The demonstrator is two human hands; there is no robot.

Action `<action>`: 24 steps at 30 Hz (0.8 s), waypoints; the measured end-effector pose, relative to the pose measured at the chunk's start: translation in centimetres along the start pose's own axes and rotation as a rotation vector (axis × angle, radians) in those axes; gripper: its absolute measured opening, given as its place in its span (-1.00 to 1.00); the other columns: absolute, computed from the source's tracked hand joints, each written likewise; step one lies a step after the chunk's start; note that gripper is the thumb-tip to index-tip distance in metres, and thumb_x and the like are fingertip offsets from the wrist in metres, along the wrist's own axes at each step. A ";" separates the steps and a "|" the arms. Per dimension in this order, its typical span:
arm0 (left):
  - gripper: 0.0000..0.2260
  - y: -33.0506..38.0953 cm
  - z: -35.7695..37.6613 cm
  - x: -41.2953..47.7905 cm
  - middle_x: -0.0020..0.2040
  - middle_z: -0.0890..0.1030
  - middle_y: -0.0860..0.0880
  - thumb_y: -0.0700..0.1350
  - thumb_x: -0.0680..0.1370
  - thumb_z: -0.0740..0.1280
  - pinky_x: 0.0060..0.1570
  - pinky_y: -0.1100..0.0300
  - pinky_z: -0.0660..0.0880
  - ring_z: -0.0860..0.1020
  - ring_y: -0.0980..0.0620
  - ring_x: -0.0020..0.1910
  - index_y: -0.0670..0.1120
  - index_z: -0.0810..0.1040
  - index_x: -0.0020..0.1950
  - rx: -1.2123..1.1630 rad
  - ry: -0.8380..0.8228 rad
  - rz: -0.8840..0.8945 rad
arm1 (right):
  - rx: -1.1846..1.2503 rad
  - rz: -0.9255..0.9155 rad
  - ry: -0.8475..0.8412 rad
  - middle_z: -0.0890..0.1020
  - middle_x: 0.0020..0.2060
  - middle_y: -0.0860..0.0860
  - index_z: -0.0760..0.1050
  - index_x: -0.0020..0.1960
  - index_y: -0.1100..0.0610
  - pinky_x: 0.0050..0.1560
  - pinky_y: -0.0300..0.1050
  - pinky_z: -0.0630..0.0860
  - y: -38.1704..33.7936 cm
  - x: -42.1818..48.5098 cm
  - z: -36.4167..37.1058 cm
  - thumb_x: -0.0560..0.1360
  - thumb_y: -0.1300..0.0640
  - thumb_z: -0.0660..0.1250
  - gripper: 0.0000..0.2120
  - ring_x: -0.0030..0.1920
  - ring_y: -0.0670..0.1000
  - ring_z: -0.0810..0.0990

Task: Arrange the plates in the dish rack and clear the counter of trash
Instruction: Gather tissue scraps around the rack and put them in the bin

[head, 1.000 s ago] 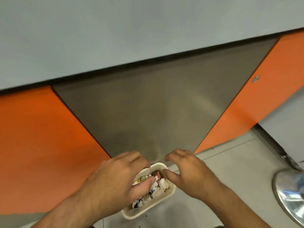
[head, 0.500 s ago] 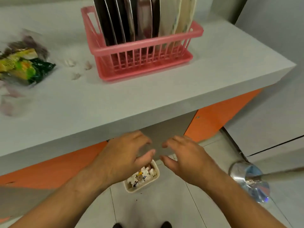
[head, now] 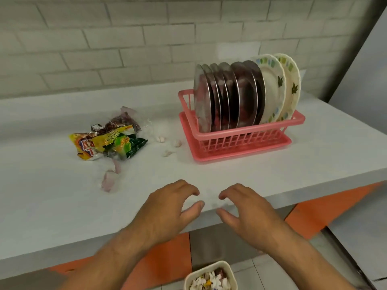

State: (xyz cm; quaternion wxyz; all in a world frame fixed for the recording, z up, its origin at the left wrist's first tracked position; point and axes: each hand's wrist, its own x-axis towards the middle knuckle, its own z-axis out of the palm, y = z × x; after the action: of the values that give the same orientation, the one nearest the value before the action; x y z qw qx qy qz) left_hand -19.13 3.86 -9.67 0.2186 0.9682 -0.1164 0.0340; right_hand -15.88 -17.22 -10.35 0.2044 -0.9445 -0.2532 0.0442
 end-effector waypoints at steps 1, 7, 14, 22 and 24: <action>-0.67 -0.9 -0.3 0.3 0.18 0.49 0.24 0.23 0.56 0.16 0.07 0.30 0.42 0.46 0.22 0.10 0.15 0.48 0.25 0.002 0.009 -0.009 | 0.011 0.009 0.005 0.41 0.26 -0.19 0.39 0.34 -0.06 0.23 -0.24 0.37 -0.5 0.9 0.2 0.58 -0.14 0.20 -0.64 0.25 -0.14 0.39; -0.70 -10.8 -4.5 4.0 0.16 0.50 0.23 0.22 0.56 0.19 0.06 0.24 0.48 0.48 0.23 0.07 0.16 0.49 0.23 0.019 0.020 -0.044 | 0.016 0.036 -0.011 0.40 0.32 -0.14 0.37 0.38 -0.02 0.27 -0.23 0.35 -5.6 10.9 3.7 0.60 -0.06 0.20 -0.63 0.27 -0.08 0.42; -0.70 -16.6 -8.4 7.2 0.20 0.48 0.19 0.15 0.58 0.19 0.08 0.26 0.46 0.47 0.18 0.11 0.12 0.48 0.28 0.071 -0.004 0.013 | -0.124 0.122 0.022 0.43 0.30 0.00 0.32 0.42 -0.01 0.02 -0.09 0.44 -8.4 22.3 7.3 0.57 -0.08 0.18 -0.56 0.21 0.10 0.47; -0.71 -18.6 -9.1 12.5 0.26 0.45 0.10 0.06 0.61 0.19 0.13 0.19 0.42 0.47 0.07 0.18 0.05 0.46 0.30 0.089 -0.027 0.117 | -0.239 0.174 0.017 0.48 -0.03 0.08 0.51 0.08 0.13 -0.21 -0.10 0.37 -7.7 24.6 9.9 0.56 0.24 0.19 -0.83 -0.05 0.13 0.53; -0.71 -18.9 -8.6 15.0 0.30 0.41 0.06 0.04 0.61 0.18 0.15 0.11 0.43 0.46 0.01 0.20 0.03 0.44 0.31 0.096 -0.089 0.107 | -0.166 0.173 0.029 0.50 -0.05 0.06 0.53 0.06 0.13 -0.12 -0.09 0.45 -7.5 23.2 10.0 0.57 0.23 0.17 -0.82 -0.06 0.10 0.52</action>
State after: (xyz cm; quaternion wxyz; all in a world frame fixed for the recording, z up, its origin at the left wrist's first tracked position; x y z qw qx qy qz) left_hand -0.20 21.00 -8.06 0.1642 0.9706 -0.1760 0.0080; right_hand -1.05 3.90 -15.90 0.1245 -0.9771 -0.1704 0.0271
